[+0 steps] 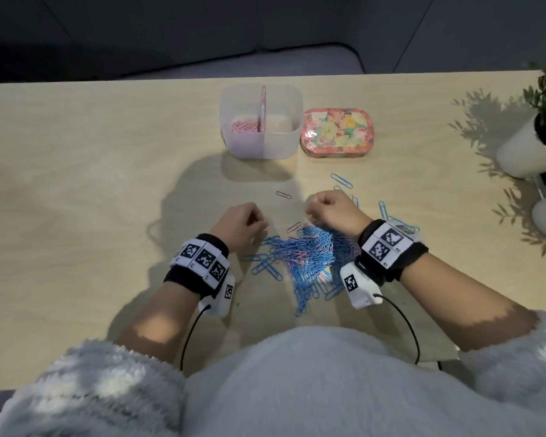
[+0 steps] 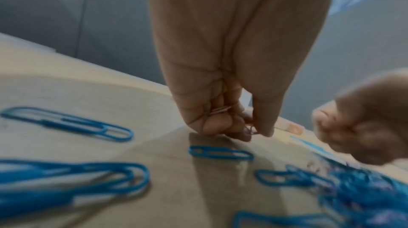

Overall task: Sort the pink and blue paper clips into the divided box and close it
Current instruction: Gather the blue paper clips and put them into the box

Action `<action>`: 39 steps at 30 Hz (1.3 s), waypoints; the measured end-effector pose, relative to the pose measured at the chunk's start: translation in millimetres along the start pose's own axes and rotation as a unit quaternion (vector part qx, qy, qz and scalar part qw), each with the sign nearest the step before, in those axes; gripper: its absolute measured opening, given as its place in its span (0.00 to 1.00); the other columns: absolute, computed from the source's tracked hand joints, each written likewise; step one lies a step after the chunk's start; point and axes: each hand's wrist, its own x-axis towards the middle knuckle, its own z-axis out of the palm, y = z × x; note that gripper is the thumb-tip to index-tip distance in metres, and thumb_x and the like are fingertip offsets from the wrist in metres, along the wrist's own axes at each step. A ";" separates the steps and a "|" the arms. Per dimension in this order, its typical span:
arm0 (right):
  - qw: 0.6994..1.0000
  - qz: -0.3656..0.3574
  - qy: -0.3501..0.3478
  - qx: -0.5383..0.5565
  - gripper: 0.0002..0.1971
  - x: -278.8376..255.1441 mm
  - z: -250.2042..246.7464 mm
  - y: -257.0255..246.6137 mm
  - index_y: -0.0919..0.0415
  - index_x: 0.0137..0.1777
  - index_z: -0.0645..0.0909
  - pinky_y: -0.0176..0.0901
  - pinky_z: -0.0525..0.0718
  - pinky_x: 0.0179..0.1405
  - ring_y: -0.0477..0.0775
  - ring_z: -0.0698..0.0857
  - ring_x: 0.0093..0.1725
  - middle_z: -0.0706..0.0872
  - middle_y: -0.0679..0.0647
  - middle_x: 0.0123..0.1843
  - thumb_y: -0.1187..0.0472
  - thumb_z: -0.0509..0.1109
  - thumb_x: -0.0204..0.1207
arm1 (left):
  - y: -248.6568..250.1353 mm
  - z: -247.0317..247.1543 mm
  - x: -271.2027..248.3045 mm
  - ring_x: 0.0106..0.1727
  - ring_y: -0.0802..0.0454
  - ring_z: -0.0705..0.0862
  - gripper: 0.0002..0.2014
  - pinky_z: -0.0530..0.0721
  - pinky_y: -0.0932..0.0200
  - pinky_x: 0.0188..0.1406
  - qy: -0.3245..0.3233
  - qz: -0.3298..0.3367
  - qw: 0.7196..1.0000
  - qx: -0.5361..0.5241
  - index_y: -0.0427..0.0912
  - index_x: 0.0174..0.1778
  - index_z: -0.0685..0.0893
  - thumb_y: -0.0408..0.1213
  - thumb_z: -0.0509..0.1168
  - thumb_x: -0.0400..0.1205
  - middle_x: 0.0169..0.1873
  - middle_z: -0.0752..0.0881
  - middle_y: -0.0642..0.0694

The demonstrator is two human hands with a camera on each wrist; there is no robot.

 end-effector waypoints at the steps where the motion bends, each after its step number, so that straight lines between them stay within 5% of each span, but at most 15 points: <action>1: 0.995 -0.041 -0.027 -0.088 0.10 -1.6 2.9 2.3 0.58 0.33 0.80 0.31 0.68 0.24 0.42 0.72 0.22 0.75 0.49 0.27 0.71 0.64 0.72 | 0.0 -1.9 0.0 0.37 0.52 0.79 0.06 0.75 0.60 0.39 -0.001 -0.013 0.999 -0.049 0.43 0.38 0.76 0.35 0.65 0.80 0.36 0.81 0.48; 5: 0.946 -0.152 -0.054 -0.281 0.06 0.9 18.4 11.4 0.60 0.45 0.85 0.41 0.73 0.41 0.49 0.73 0.37 0.73 0.48 0.36 0.64 0.73 0.68 | 8.3 -5.1 -2.5 0.18 0.66 0.77 0.05 0.74 0.74 0.19 -0.030 -0.075 0.966 -0.244 0.39 0.47 0.77 0.26 0.58 0.82 0.29 0.80 0.46; 9: 0.933 -0.121 -0.079 -0.328 0.03 6.4 21.4 6.1 0.60 0.43 0.82 0.41 0.71 0.42 0.53 0.78 0.42 0.78 0.49 0.40 0.61 0.71 0.71 | 15.6 -1.1 -3.1 0.21 0.53 0.75 0.14 0.69 0.71 0.13 -0.042 -0.135 0.920 -0.366 0.39 0.37 0.78 0.25 0.51 0.83 0.16 0.78 0.51; 11: 0.934 -0.111 -0.078 -0.330 0.03 8.0 18.4 5.4 0.62 0.43 0.81 0.41 0.71 0.41 0.53 0.77 0.42 0.79 0.50 0.40 0.63 0.68 0.72 | 15.7 4.0 -2.1 0.24 0.53 0.71 0.13 0.68 0.71 0.15 -0.045 -0.114 0.940 -0.319 0.42 0.34 0.79 0.31 0.56 0.83 0.16 0.76 0.53; 14: 0.973 -0.082 -0.050 -0.211 0.06 12.8 2.0 10.4 0.60 0.35 0.76 0.41 0.73 0.36 0.54 0.77 0.37 0.79 0.53 0.34 0.67 0.65 0.72 | 13.8 12.3 -1.1 0.25 0.58 0.70 0.07 0.69 0.71 0.22 -0.049 -0.026 0.992 -0.115 0.44 0.35 0.80 0.38 0.66 0.79 0.23 0.74 0.53; 17: 1.000 -0.024 -0.008 -0.007 0.12 14.0 -20.7 18.2 0.57 0.32 0.74 0.38 0.74 0.27 0.50 0.76 0.26 0.79 0.59 0.32 0.72 0.65 0.74 | 9.0 13.5 -1.6 0.30 0.57 0.74 0.05 0.69 0.69 0.29 -0.076 0.021 0.997 0.016 0.44 0.39 0.81 0.38 0.71 0.75 0.26 0.76 0.56; 21: 0.990 0.041 0.034 0.132 0.14 8.5 -34.1 27.5 0.61 0.38 0.77 0.29 0.65 0.12 0.41 0.74 0.17 0.77 0.56 0.28 0.76 0.55 0.75 | 6.3 -6.6 7.5 0.33 0.55 0.75 0.06 0.70 0.68 0.30 -0.091 0.021 0.994 0.052 0.40 0.44 0.84 0.36 0.72 0.74 0.28 0.76 0.56; 23: 0.996 0.027 0.032 0.081 0.15 6.6 -32.1 28.7 0.59 0.34 0.79 0.30 0.69 0.17 0.41 0.74 0.17 0.78 0.57 0.29 0.74 0.57 0.75 | 11.5 -17.7 18.4 0.29 0.58 0.72 0.08 0.68 0.64 0.29 -0.073 0.022 0.996 0.048 0.39 0.45 0.84 0.38 0.72 0.74 0.26 0.74 0.54; 26: 0.994 -0.041 0.020 -0.102 0.06 6.0 -21.1 27.4 0.54 0.36 0.81 0.42 0.77 0.37 0.49 0.78 0.31 0.81 0.55 0.32 0.65 0.70 0.71 | 26.1 -19.4 38.6 0.26 0.57 0.68 0.09 0.64 0.62 0.26 -0.023 0.044 0.997 0.062 0.38 0.50 0.83 0.38 0.67 0.78 0.24 0.70 0.52; 30: 0.957 -0.051 0.002 -0.287 0.06 5.8 -4.0 18.6 0.52 0.43 0.82 0.43 0.71 0.38 0.52 0.77 0.37 0.77 0.46 0.29 0.54 0.74 0.69 | 42.0 -10.8 54.2 0.36 0.48 0.74 0.11 0.68 0.59 0.33 -0.007 0.059 0.991 0.124 0.39 0.56 0.79 0.40 0.64 0.80 0.31 0.75 0.48; 33: 0.967 -0.036 -0.016 -0.252 0.04 11.4 -3.0 14.6 0.52 0.36 0.80 0.45 0.78 0.42 0.54 0.80 0.39 0.84 0.53 0.37 0.59 0.73 0.69 | 43.3 -8.2 61.0 0.45 0.43 0.79 0.10 0.71 0.58 0.41 -0.025 0.061 0.987 0.143 0.38 0.52 0.80 0.39 0.66 0.78 0.41 0.79 0.42; 36: 0.984 -0.012 0.002 -0.177 0.10 14.7 -13.2 15.6 0.51 0.28 0.76 0.55 0.86 0.50 0.55 0.83 0.36 0.86 0.53 0.33 0.62 0.69 0.69 | 41.7 -6.9 61.1 0.51 0.39 0.81 0.09 0.73 0.56 0.44 -0.035 0.070 0.985 0.156 0.34 0.49 0.81 0.37 0.65 0.79 0.50 0.83 0.36; 39: 0.977 -0.017 0.060 -0.206 0.03 11.0 -21.3 17.4 0.51 0.36 0.80 0.50 0.84 0.49 0.59 0.86 0.42 0.86 0.50 0.35 0.59 0.66 0.69 | 36.8 -2.9 56.0 0.55 0.38 0.80 0.11 0.74 0.52 0.50 -0.021 0.065 0.984 0.163 0.32 0.51 0.79 0.37 0.63 0.81 0.54 0.81 0.34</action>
